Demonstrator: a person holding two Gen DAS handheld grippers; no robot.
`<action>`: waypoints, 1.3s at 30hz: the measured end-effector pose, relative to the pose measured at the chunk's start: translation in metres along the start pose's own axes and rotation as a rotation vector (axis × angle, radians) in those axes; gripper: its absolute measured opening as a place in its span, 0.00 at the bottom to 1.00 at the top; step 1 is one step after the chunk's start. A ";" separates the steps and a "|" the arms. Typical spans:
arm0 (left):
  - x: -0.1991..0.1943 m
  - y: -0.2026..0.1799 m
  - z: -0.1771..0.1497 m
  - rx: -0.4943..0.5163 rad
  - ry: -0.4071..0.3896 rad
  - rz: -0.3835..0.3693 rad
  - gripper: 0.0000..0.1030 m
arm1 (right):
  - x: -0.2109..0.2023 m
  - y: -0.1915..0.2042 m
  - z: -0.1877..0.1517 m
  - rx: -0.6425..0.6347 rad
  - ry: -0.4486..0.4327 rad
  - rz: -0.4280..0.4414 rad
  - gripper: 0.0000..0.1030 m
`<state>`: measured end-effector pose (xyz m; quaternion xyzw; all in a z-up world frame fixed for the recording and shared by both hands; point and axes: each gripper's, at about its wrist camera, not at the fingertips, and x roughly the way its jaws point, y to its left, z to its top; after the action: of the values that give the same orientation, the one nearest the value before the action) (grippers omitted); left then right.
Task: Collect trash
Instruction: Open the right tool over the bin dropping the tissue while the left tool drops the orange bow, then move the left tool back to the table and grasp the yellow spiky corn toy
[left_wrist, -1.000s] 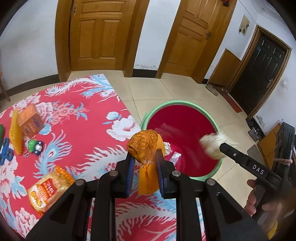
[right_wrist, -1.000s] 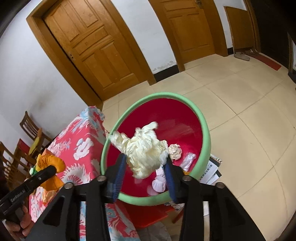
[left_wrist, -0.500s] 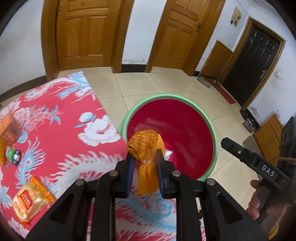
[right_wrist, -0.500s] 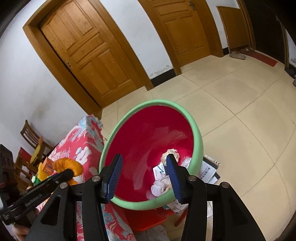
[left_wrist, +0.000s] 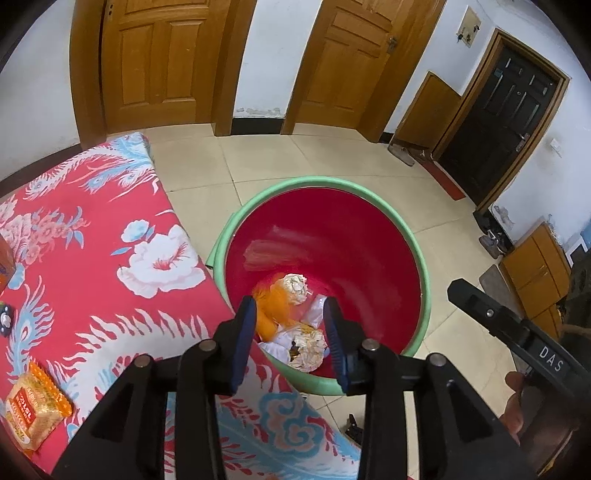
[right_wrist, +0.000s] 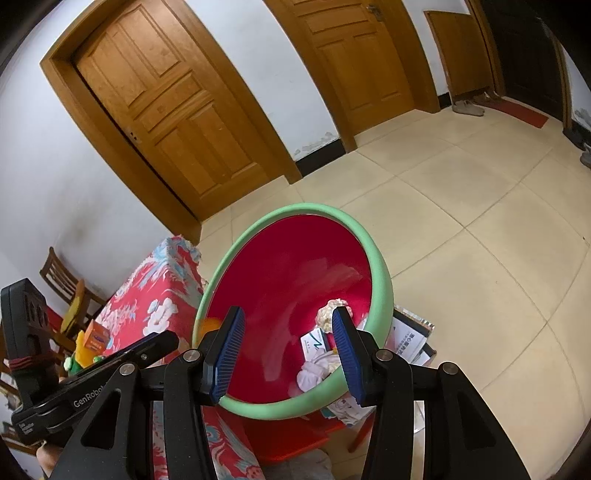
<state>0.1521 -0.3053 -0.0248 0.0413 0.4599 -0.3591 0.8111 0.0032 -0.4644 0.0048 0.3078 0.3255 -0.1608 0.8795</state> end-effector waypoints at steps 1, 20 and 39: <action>-0.001 0.001 0.000 -0.002 -0.001 0.001 0.36 | 0.000 0.000 0.000 0.000 0.001 0.001 0.49; -0.046 0.037 -0.001 -0.056 -0.064 0.077 0.36 | -0.005 0.016 -0.006 -0.033 0.012 0.015 0.54; -0.105 0.141 -0.002 -0.201 -0.145 0.284 0.36 | -0.001 0.051 -0.017 -0.095 0.043 0.032 0.55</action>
<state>0.2047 -0.1436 0.0188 -0.0016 0.4232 -0.1953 0.8847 0.0196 -0.4145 0.0178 0.2742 0.3466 -0.1242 0.8884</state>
